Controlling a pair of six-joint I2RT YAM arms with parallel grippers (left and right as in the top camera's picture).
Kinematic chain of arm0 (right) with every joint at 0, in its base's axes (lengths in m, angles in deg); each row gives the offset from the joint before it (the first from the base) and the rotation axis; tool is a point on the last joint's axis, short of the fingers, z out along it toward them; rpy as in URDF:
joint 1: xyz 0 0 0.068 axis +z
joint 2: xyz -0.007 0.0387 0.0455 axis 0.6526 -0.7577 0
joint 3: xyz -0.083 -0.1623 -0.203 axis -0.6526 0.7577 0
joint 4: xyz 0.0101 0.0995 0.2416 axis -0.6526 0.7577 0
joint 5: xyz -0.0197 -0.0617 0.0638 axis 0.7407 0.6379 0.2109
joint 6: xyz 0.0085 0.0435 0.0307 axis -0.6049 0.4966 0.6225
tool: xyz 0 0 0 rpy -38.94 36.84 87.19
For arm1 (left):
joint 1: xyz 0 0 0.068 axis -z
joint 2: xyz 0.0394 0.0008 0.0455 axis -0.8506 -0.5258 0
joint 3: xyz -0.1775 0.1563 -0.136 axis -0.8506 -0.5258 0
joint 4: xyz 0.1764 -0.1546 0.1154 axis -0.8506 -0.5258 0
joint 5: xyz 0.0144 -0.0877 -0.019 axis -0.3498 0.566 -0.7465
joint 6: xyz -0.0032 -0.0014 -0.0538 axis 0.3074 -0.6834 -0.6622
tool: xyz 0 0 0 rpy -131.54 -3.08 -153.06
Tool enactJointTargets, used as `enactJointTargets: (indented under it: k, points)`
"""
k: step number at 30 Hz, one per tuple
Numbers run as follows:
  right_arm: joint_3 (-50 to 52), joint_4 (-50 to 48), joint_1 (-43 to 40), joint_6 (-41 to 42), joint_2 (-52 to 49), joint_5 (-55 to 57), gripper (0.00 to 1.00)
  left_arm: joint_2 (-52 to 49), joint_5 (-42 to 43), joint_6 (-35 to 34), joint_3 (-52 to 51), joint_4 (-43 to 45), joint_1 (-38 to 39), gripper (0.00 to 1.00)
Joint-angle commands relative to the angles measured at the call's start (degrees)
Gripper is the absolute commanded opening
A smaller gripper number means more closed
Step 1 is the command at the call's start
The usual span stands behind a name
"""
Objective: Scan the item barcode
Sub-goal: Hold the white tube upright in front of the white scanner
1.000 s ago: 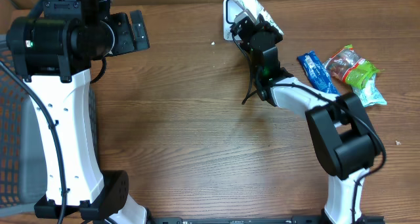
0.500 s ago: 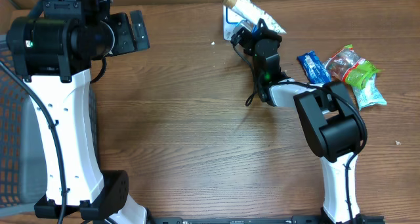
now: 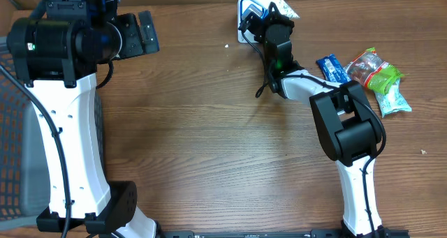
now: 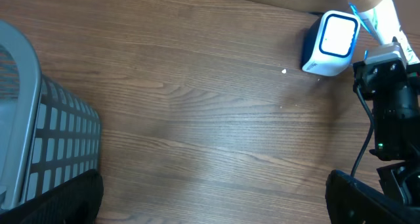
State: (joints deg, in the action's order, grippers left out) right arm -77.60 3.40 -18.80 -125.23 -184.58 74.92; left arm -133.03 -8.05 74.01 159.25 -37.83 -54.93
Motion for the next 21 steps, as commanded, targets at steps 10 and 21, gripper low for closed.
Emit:
enactJointTargets:
  k: [10,21]
  points:
    - [-2.2,1.8,-2.6,0.9,0.2,0.3,0.04,0.1,-0.5,-0.8,-0.2,0.2,0.0,1.00]
    - [-2.2,1.8,0.1,0.6,0.3,1.1,0.04,0.1,-0.5,-0.8,-0.2,0.2,0.0,1.00]
